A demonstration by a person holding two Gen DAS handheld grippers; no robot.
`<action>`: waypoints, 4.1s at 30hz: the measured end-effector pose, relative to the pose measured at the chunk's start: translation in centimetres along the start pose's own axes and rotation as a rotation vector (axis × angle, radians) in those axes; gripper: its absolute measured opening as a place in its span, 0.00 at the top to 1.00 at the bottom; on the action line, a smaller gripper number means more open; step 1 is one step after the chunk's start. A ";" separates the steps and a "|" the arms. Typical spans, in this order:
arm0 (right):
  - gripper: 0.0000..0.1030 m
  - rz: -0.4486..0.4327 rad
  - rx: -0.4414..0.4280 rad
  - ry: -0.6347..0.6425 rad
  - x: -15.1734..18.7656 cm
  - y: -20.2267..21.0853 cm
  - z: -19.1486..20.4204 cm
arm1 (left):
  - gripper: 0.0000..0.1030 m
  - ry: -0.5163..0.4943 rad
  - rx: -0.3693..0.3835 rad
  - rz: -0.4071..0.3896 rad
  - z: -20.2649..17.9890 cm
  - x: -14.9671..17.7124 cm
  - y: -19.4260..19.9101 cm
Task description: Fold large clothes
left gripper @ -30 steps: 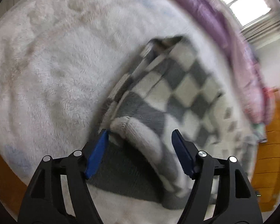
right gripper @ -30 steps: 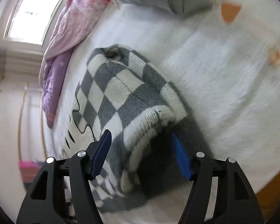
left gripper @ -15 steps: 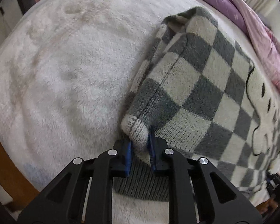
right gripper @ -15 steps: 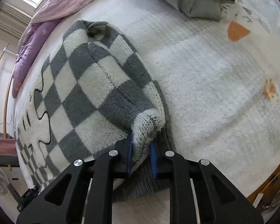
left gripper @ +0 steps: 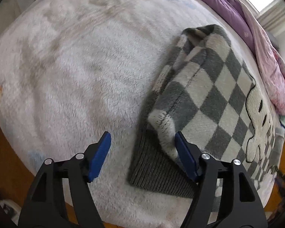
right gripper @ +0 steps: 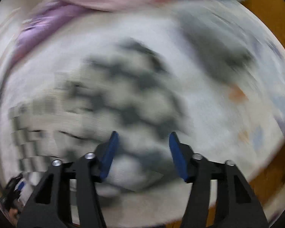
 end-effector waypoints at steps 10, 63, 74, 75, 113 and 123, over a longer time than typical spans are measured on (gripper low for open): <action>0.99 0.074 -0.110 0.366 -6.8 -13.1 18.8 | 0.28 0.059 0.018 0.052 -0.6 0.7 -1.9; 0.25 0.000 -0.461 0.627 16.3 -1.7 24.1 | 0.90 0.088 0.360 0.054 1.3 3.1 4.5; 0.22 -0.134 -0.395 0.942 19.0 -4.6 31.6 | 0.91 0.051 0.350 0.054 0.8 2.8 4.8; 0.23 -0.127 -0.385 0.941 19.1 -5.3 32.1 | 0.91 0.051 0.347 0.056 0.7 2.7 4.7; 0.84 -0.130 -0.640 -0.405 6.3 4.7 -9.1 | 0.85 -0.625 0.477 0.049 -44.5 15.5 6.7; 0.84 0.004 -0.562 -0.762 11.2 -2.3 -18.7 | 0.85 -0.696 0.442 0.157 -47.5 20.6 0.7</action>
Point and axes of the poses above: each gripper's, at about its wrist camera, not at the fingertips, and y roughly against the way its jaws point, z to its left, x to its underside, the point moved 2 cm from there along -y, roughly the way its jaws point, and after that the axes turned 2 degrees about -z, right-handed, at the moved point
